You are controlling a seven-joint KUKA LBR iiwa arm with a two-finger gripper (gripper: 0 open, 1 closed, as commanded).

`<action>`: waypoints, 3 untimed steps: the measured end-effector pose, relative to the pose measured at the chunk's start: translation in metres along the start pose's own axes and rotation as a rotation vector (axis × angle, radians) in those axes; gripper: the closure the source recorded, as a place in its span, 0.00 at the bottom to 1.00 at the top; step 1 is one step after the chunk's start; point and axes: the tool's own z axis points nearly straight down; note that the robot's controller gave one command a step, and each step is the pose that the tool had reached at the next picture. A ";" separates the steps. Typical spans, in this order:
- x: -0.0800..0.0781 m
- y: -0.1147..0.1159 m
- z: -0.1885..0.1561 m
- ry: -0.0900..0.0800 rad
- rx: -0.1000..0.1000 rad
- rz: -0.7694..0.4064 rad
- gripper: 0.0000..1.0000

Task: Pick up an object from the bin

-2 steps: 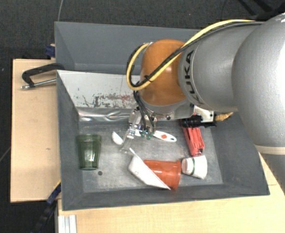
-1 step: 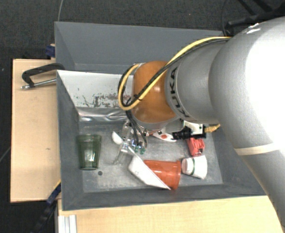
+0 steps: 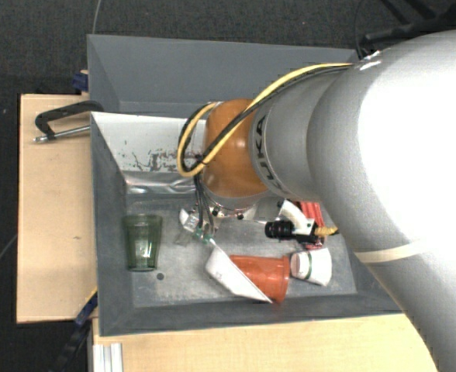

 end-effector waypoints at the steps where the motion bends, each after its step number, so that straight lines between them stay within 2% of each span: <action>1: 0.001 0.001 -0.002 0.000 0.000 0.003 1.00; 3: 0.001 0.000 -0.014 0.002 0.001 0.004 1.00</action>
Offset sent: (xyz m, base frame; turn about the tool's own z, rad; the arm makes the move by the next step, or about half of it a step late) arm -0.0001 0.0008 0.0174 0.0039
